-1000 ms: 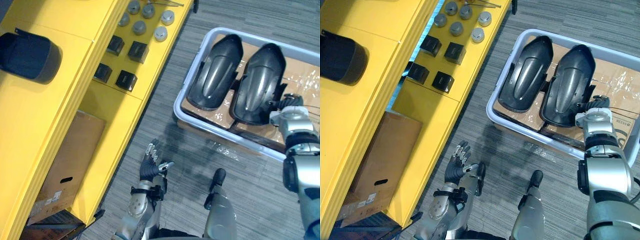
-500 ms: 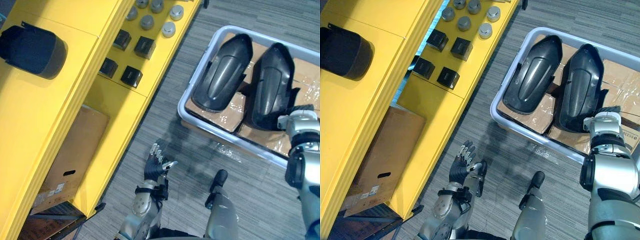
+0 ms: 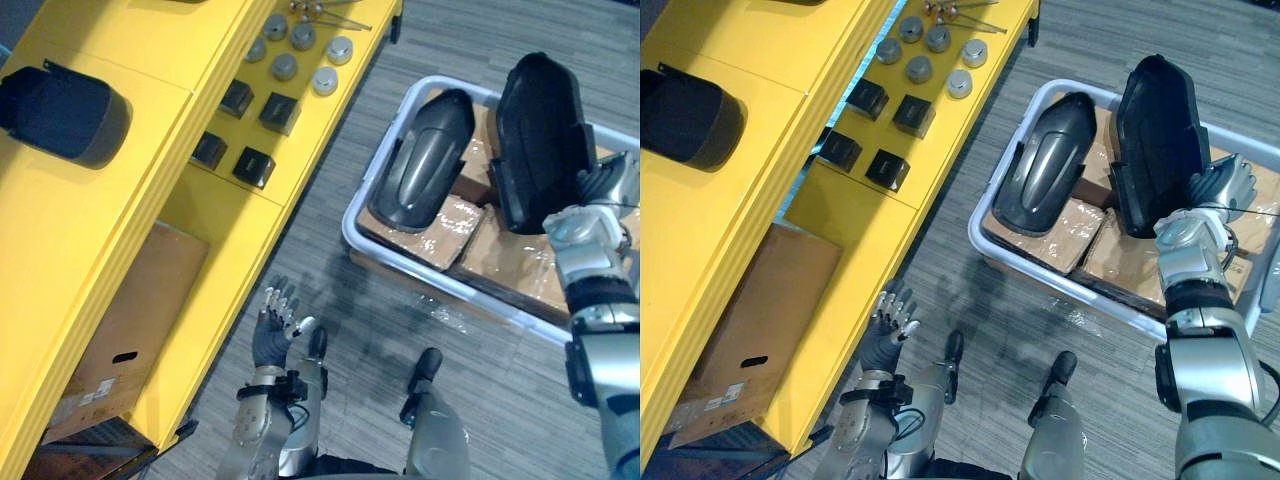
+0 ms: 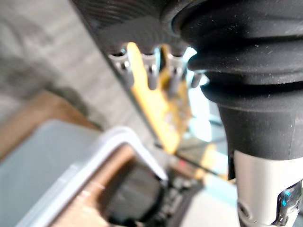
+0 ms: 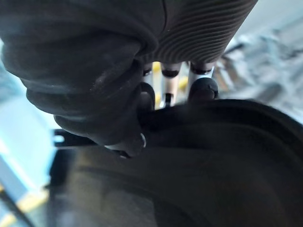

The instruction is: Walk over and take plastic housings, then place them on the shelf

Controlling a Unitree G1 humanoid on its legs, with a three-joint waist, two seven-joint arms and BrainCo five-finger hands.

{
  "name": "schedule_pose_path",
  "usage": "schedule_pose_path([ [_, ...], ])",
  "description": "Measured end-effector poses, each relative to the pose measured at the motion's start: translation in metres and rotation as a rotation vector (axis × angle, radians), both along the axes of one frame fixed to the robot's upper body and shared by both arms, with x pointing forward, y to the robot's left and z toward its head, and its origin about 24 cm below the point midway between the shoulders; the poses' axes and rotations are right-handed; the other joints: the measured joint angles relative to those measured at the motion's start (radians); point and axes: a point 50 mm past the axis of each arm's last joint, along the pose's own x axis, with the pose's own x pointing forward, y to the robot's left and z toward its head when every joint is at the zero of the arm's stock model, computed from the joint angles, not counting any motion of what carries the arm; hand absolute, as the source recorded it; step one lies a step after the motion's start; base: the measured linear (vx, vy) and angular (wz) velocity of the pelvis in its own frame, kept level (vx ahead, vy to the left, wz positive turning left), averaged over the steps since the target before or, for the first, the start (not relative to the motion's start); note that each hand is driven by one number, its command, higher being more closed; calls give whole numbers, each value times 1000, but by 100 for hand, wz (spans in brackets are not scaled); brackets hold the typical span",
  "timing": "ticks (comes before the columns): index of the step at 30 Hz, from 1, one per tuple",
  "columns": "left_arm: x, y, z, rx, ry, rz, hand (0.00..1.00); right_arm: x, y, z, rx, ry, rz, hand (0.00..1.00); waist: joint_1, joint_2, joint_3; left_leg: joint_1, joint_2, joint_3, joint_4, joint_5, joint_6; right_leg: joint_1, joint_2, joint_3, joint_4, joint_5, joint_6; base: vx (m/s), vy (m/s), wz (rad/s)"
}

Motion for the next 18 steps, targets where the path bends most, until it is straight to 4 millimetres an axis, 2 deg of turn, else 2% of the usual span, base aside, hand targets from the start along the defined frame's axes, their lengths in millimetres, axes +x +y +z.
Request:
schedule_pose_path([
  [2, 0, 9, 0, 111, -4, 19, 0, -4, 17, -20, -5, 13, 51, 100, -17, -34, -40, 32, 6, 10, -30, 3, -3, 17, 6, -2, -13, 0, 0, 101, -35, -21],
  [3, 2, 16, 2, 161, -17, 35, 0, -9, 26, -35, -2, 28, 78, 100, -22, -61, -69, 51, 9, 26, -49, 4, -5, 26, 7, 2, -29, 0, 0, 86, -17, -15],
  [5, 5, 22, 5, 182, -25, 42, 0, -14, 30, -43, 4, 39, 91, 100, -34, -71, -78, 68, 9, 25, -55, 4, -5, 47, 7, -2, -40, 0, 0, 41, -3, -6],
  [6, 9, 25, 7, 197, -27, 45, 0, -18, 35, -53, 13, 54, 106, 100, -42, -83, -107, 78, 9, 29, -66, 4, -6, 54, 8, 0, -51, 0, -1, 32, 7, -2],
  [8, 16, 27, 11, 214, -42, 21, 0, -23, 41, -63, 7, 72, 118, 100, -46, -90, -149, 85, 10, 32, -85, 10, -12, 58, 17, 0, -68, 8, -5, 43, -18, -6],
  [11, 32, 19, 22, 221, -91, -70, 0, -22, 57, -63, 24, 44, 162, 100, -49, -92, -183, 116, 18, 55, -101, 12, -15, 82, 25, 13, -99, 22, -13, 7, -6, -16],
  [13, 43, 8, 22, 190, -81, -144, 0, -21, 67, -57, 5, 16, 197, 100, -51, -92, -204, 124, 21, 66, -109, 14, -19, 85, 30, 27, -116, 34, -15, -10, 4, -23],
  [15, 55, -4, 15, 168, -19, -229, 0, -20, 79, -53, -10, -8, 241, 100, -68, -95, -215, 143, 24, 80, -119, 16, -21, 95, 39, 36, -122, 39, -17, -26, -17, -19],
  [18, 70, -21, -10, 158, 141, -352, 0, -19, 106, -53, -21, -31, 331, 100, -100, -111, -242, 181, 27, 118, -134, 16, -21, 100, 46, 76, -124, 43, -19, -28, 3, -38],
])
